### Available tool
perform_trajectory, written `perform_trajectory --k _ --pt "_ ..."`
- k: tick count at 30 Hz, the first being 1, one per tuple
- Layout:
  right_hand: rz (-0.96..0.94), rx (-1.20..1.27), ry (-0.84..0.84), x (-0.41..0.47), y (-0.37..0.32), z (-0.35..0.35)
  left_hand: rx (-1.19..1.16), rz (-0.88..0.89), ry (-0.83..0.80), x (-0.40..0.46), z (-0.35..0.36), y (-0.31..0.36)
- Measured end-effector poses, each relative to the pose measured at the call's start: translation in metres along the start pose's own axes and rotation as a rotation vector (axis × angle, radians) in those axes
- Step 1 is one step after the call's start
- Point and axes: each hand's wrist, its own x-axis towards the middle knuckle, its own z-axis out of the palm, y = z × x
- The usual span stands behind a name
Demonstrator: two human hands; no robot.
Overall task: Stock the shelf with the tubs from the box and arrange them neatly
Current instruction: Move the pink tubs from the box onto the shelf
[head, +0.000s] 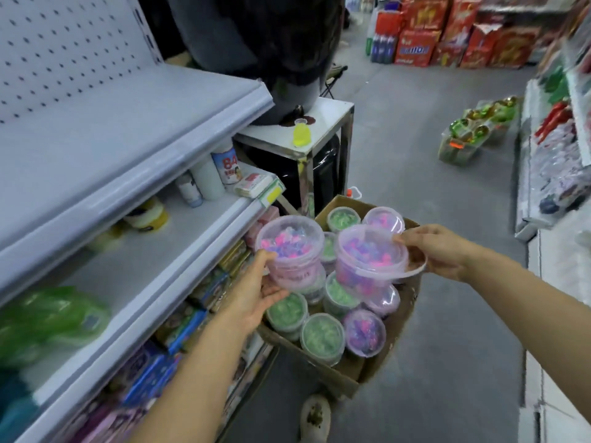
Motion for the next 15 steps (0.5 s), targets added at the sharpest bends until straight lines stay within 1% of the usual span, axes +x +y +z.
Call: perform_trajectory --k 4,10,15 --pt "-0.05 0.071 -0.053 -0.038 -0.023 0.04 -0.066 0.09 0.11 -0.076 -0.031 0.006" --pt "-0.13 0.114 -0.268 -0.09 -0.066 0.122 -0.099 0.239 0.275 -0.179 -0.085 0.026" --pt "-0.247 0.059 -0.44 -0.133 -0.103 0.211 -0.126 0.356 0.405 -0.25 -0.146 0.048"
